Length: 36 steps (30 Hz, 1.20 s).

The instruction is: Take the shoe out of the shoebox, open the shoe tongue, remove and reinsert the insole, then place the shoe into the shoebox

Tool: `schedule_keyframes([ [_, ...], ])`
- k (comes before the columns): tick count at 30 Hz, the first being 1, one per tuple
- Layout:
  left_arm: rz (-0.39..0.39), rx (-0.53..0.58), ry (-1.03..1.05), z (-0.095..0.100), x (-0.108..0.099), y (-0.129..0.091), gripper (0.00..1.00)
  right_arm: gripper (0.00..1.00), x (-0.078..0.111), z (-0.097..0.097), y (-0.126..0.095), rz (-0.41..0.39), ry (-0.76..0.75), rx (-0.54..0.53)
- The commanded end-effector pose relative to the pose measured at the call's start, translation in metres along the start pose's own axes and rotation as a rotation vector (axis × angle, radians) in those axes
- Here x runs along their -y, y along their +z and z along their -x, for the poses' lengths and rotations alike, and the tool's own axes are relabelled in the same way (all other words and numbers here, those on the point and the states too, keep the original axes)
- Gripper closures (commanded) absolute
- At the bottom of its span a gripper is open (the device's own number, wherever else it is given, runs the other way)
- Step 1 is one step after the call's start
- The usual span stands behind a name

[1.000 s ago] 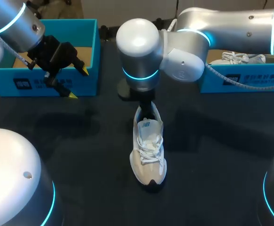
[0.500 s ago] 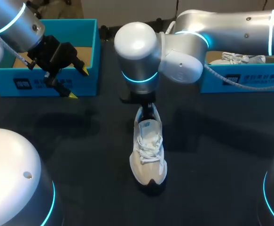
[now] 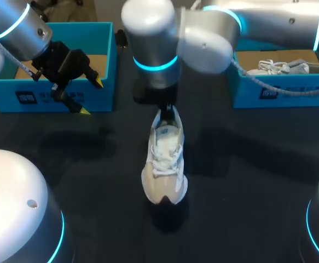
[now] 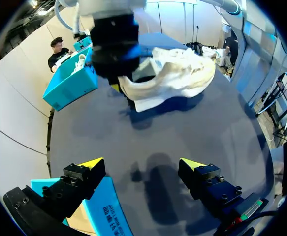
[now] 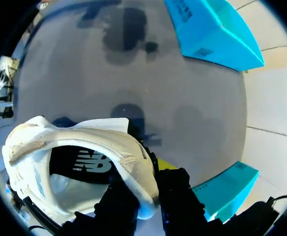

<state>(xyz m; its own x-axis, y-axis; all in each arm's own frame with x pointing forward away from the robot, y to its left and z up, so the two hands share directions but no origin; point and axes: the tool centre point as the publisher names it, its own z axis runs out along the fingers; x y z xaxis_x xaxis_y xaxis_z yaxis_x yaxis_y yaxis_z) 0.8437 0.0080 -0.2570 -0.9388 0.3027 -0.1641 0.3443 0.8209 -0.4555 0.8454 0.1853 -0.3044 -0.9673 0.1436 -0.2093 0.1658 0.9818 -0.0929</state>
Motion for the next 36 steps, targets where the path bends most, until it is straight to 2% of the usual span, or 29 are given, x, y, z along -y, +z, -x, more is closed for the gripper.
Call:
schedule_keyframes([
  [1, 0.003, 0.002, 0.001, -0.002, 0.000, 0.000, 0.00, 1.00, 0.011, 0.003, -0.057, -0.011, 0.029, 0.011],
  [5, 0.003, 0.002, 0.001, -0.002, 0.000, 0.000, 0.00, 1.00, 0.015, 0.007, -0.088, 0.013, 0.062, 0.025],
  [7, 0.003, 0.002, 0.001, -0.002, 0.000, 0.000, 0.00, 1.00, 0.016, 0.009, -0.102, -0.004, 0.072, 0.052],
  [11, 0.003, 0.002, 0.001, -0.002, 0.000, 0.000, 0.00, 1.00, 0.018, 0.014, -0.122, 0.028, 0.068, 0.076],
  [20, 0.003, 0.002, 0.001, -0.002, 0.000, 0.000, 0.00, 1.00, 0.023, 0.036, -0.149, 0.027, 0.037, 0.100],
  [36, 0.003, 0.002, 0.001, -0.002, 0.000, 0.000, 0.00, 1.00, 0.023, 0.036, -0.149, 0.027, 0.037, 0.100],
])
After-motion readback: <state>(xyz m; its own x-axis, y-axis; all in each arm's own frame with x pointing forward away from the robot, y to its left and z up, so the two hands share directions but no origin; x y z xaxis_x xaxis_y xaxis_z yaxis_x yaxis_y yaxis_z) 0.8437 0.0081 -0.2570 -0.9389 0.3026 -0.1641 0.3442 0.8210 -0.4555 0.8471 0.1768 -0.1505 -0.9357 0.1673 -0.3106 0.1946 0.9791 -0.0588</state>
